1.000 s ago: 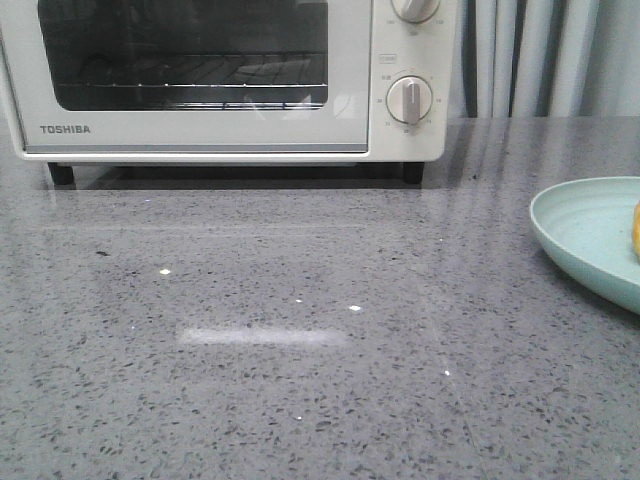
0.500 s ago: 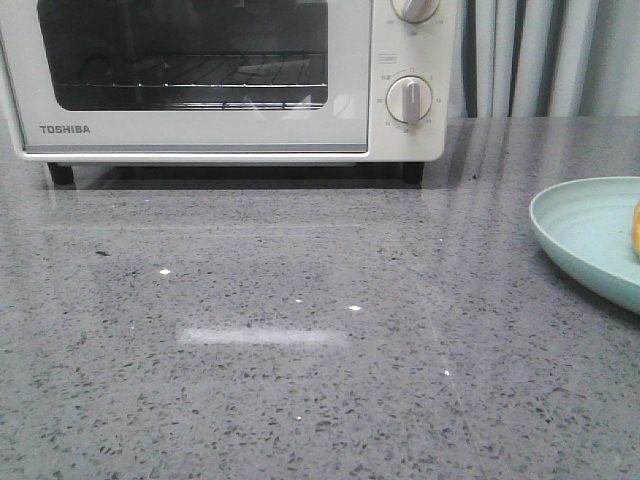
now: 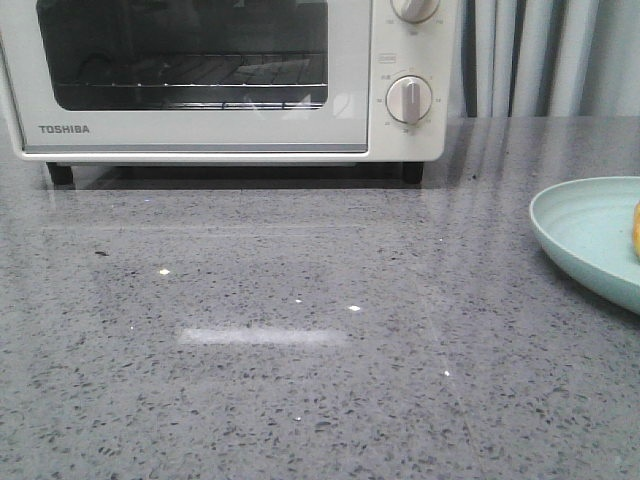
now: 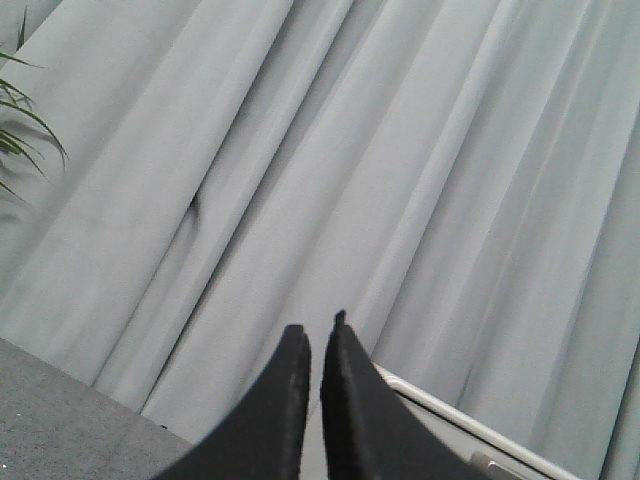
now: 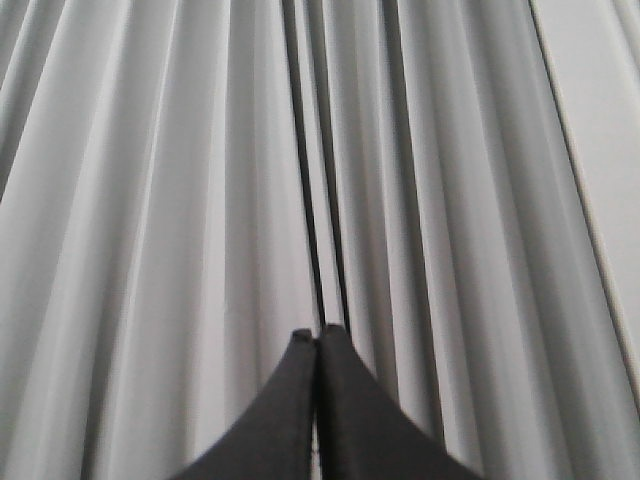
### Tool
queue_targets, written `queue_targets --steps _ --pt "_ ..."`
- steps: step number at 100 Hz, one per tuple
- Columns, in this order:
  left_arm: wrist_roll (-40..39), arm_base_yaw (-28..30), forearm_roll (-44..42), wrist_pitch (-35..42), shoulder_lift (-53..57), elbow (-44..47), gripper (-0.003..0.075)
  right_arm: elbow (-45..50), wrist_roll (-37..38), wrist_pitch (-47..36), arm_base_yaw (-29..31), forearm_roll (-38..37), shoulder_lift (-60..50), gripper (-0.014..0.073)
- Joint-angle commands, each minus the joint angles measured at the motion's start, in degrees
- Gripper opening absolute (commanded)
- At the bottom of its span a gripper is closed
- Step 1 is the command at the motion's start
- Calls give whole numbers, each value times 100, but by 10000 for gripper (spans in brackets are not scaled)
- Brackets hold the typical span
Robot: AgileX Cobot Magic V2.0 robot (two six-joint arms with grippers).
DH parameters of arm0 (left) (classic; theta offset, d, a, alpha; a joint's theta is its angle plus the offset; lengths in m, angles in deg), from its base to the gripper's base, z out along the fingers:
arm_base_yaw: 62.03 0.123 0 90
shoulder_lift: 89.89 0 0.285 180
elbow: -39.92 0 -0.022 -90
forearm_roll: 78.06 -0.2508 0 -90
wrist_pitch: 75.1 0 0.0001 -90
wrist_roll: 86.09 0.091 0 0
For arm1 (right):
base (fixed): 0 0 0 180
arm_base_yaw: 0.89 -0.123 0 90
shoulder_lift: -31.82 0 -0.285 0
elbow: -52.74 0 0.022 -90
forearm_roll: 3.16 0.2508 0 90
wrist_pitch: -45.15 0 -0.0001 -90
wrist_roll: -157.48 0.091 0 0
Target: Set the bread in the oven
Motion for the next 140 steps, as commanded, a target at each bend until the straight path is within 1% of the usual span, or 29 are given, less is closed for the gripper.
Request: queue_targets --steps 1,4,12,16,19,23,30,39,46,53,67,74,79,83,90,97,98,102,104,107,109,114,117,128,140 --pt "-73 -44 -274 200 187 -41 -20 -482 309 169 34 -6 -94 -46" --pt "-73 -44 -462 79 177 -178 -20 -692 427 596 34 -16 -94 -46" --pt "-73 -44 -1092 -366 153 -626 -20 -1232 462 2172 34 -260 -82 -46" --pt "-73 -44 -1126 -735 100 -943 -20 -1499 462 2753 34 -261 -29 -46" --pt "-63 -44 -1137 -1012 34 -1169 -20 -1652 462 3010 34 -261 26 -46" --pt "-21 -44 -1296 -1417 -74 -1515 -20 -1849 462 3245 34 -261 104 -46" --pt "-20 -44 -1676 -2110 -284 -2090 -20 -2097 462 3383 34 -261 227 -46" --pt "-20 -44 -1713 -2717 -575 -2756 -20 -2336 462 3356 34 -261 392 -46" --pt "-20 -44 -1713 -3101 -813 -3231 -20 -2572 462 3540 34 -271 501 -46" --pt "-20 -44 -1713 -3600 -1056 -3693 -20 -2872 462 3915 34 -271 636 -46" --pt "40 -44 -1669 -4668 -1585 -4500 -19 -3648 462 5042 34 -271 1071 -46" --pt "478 -44 -1511 -5247 -1859 -4846 -19 -4052 452 5517 34 -271 1370 -45" --pt "959 -44 -1140 -5589 -2056 -5053 -17 -4328 341 5857 34 -271 1589 -42" --pt "1497 -44 -796 -5776 -2152 -5194 -7 -4524 200 6187 34 -242 1774 -34" --pt "2272 -44 -36 -6001 -2278 -5352 50 -4908 -134 6789 12 -7 2077 29" --pt "2784 -44 580 -6022 -2341 -5404 148 -5238 -595 7328 -35 420 2357 154" --pt "2857 -44 681 -6022 -2343 -5403 172 -5293 -637 7411 -40 469 2383 185" --pt "2977 -44 876 -6049 -2368 -5403 244 -5441 -836 7582 -74 742 2534 277" --pt "3003 -44 936 -6066 -2397 -5403 268 -5484 -903 7658 -102 838 2601 307" --pt "3003 -44 963 -6108 -2433 -5403 326 -5579 -988 7714 -131 960 2688 371" --pt "3003 -44 988 -6154 -2454 -5403 356 -5627 -1001 7748 -145 1025 2742 402" --pt "3003 -44 1043 -6334 -2548 -5427 402 -5721 -1001 7759 -198 1100 2855 444" --pt "3003 -44 1117 -6474 -2605 -5437 412 -5769 -1001 7795 -223 1122 2914 450" --pt "3003 -44 1361 -7114 -2900 -5656 403 -5981 -1011 8048 -322 1163 3116 448" --pt "3003 -44 1602 -7359 -3219 -6029 365 -6261 -1399 8398 -523 1337 3399 447"
